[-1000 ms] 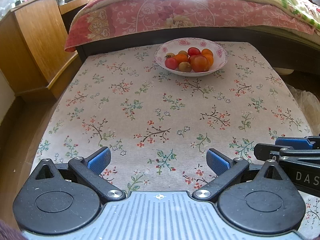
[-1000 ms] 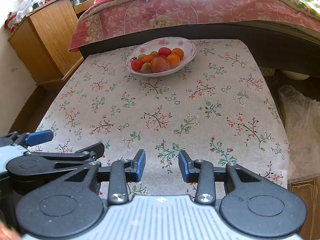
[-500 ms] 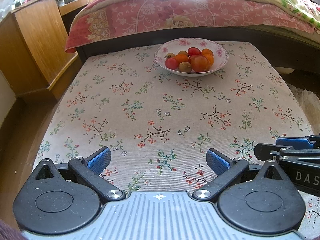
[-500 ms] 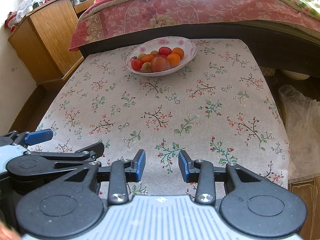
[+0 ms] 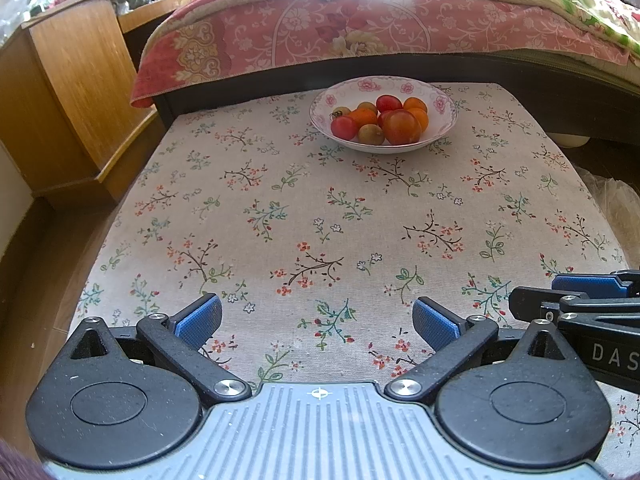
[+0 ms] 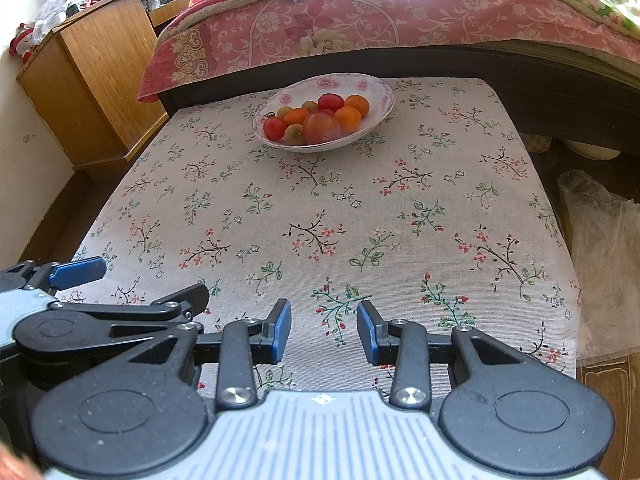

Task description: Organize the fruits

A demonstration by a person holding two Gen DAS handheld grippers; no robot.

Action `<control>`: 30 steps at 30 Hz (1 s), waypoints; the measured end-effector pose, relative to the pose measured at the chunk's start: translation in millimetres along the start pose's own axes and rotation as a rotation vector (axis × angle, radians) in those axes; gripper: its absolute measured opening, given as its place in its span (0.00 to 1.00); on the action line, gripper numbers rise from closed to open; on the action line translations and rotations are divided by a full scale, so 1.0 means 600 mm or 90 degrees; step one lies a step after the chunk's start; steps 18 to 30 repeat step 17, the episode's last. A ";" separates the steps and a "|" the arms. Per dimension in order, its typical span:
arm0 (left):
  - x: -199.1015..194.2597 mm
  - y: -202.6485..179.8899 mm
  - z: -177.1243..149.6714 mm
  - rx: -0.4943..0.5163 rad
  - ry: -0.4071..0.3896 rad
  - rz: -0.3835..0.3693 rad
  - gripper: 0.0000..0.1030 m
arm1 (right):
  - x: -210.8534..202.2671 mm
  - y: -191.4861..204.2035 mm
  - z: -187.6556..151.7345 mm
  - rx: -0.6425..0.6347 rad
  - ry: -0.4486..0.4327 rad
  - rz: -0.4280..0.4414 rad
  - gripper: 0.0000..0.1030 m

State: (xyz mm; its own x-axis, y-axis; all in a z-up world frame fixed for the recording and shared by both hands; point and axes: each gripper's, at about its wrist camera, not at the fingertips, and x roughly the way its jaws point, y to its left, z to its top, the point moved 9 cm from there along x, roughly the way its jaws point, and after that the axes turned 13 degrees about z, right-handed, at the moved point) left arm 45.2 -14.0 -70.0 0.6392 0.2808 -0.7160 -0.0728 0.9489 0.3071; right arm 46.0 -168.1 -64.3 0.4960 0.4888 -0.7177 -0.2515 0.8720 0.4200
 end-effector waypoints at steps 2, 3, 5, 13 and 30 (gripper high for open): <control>0.000 0.000 0.000 0.001 -0.001 0.000 1.00 | 0.000 0.000 0.000 0.000 0.000 0.000 0.38; 0.000 0.000 0.000 0.001 -0.001 0.000 1.00 | 0.000 0.000 0.000 0.000 0.000 0.000 0.38; 0.000 0.000 0.000 0.001 -0.001 0.000 1.00 | 0.000 0.000 0.000 0.000 0.000 0.000 0.38; -0.003 0.003 0.003 -0.003 -0.011 0.006 1.00 | 0.000 0.000 0.000 0.000 -0.005 0.002 0.38; -0.006 0.006 0.008 -0.008 -0.025 0.016 1.00 | -0.001 0.001 0.001 0.000 -0.015 0.004 0.38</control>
